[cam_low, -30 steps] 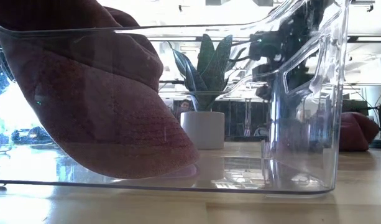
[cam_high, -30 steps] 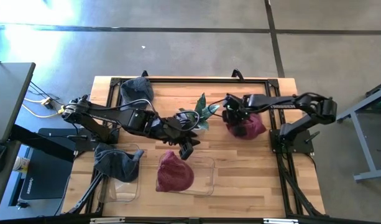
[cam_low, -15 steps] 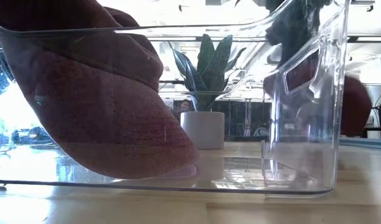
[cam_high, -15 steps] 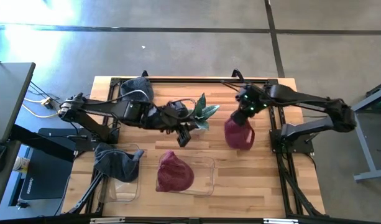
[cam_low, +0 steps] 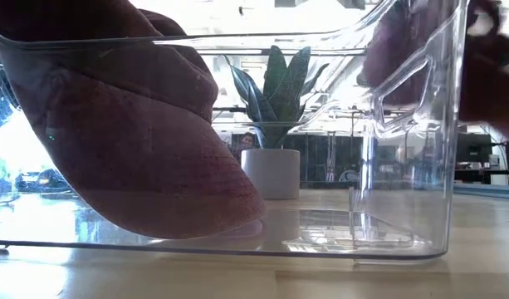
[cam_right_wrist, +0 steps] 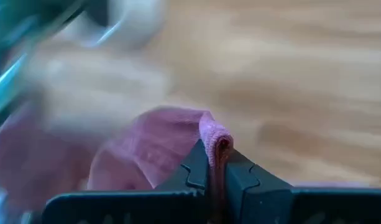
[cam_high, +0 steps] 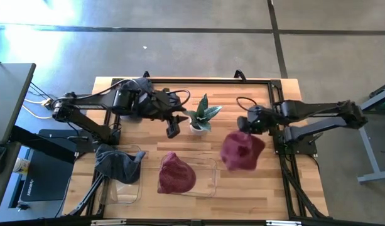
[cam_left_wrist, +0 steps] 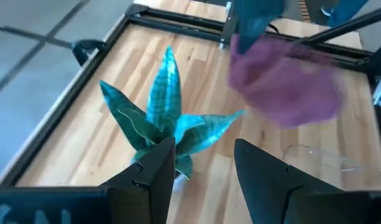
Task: Pick & Place hat
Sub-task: Put the red cap into the right transparent bin
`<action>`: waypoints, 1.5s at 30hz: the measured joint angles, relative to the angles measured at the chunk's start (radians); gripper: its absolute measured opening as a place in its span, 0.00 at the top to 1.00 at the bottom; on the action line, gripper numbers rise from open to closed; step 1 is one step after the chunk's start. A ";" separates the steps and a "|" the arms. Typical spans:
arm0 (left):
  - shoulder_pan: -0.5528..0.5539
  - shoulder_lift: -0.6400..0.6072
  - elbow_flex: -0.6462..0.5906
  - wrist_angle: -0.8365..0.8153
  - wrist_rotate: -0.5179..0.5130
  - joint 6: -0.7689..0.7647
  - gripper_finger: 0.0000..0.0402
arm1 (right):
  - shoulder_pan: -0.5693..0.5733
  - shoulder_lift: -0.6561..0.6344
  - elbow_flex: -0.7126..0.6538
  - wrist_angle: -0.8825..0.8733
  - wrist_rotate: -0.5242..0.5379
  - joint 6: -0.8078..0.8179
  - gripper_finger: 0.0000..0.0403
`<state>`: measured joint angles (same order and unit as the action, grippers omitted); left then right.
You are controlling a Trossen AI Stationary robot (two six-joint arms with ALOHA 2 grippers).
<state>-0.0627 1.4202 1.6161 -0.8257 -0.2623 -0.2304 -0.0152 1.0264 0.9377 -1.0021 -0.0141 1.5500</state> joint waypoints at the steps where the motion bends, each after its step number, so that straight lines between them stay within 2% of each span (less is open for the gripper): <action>1: 0.002 -0.002 0.000 0.003 -0.001 0.019 0.60 | -0.009 0.001 -0.032 0.001 0.043 0.043 0.98; 4: 0.011 -0.004 0.000 0.006 0.021 0.072 0.60 | -0.038 0.001 -0.151 0.039 0.121 0.159 0.98; 7: 0.011 -0.004 0.000 0.005 0.055 0.106 0.60 | -0.052 0.000 -0.250 0.063 0.167 0.283 0.93; 13: 0.011 -0.004 -0.001 0.006 0.102 0.122 0.60 | -0.101 -0.019 -0.351 0.177 0.211 0.274 0.76; 17: 0.011 -0.004 -0.001 0.007 0.116 0.094 0.60 | -0.153 -0.054 -0.339 0.222 0.226 0.037 0.62; 22: 0.011 -0.004 -0.001 0.007 0.117 0.016 0.60 | -0.211 -0.110 -0.245 0.204 0.142 -0.353 0.50; 24: 0.011 -0.004 -0.001 0.007 0.116 -0.018 0.60 | -0.219 -0.119 -0.198 0.214 0.080 -0.531 0.49; 27: 0.011 -0.002 -0.001 0.008 0.100 -0.063 0.60 | -0.212 -0.113 -0.150 0.229 -0.098 -0.877 0.48; 30: 0.011 0.000 -0.002 0.009 0.075 -0.098 0.60 | -0.188 -0.075 -0.133 0.221 -0.200 -1.095 0.49; 34: 0.011 0.000 -0.002 0.017 0.067 -0.145 0.60 | -0.186 0.056 -0.127 0.270 -0.211 -1.250 0.49; 36: 0.011 0.006 -0.002 0.017 0.059 -0.173 0.60 | -0.201 0.148 -0.132 0.300 -0.254 -1.306 0.51; 40: 0.011 0.015 -0.003 0.011 0.039 -0.232 0.60 | -0.230 0.335 -0.136 0.245 -0.295 -1.429 0.57; 43: 0.011 0.012 -0.003 0.015 0.033 -0.257 0.60 | -0.240 0.434 -0.136 0.173 -0.215 -1.467 0.63; 45: 0.011 0.013 -0.003 0.014 0.028 -0.266 0.60 | -0.240 0.474 -0.136 0.125 -0.097 -1.392 0.67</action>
<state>-0.0521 1.4329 1.6135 -0.8114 -0.2342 -0.4969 -0.2554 1.5002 0.8013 -0.8773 -0.1112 0.1578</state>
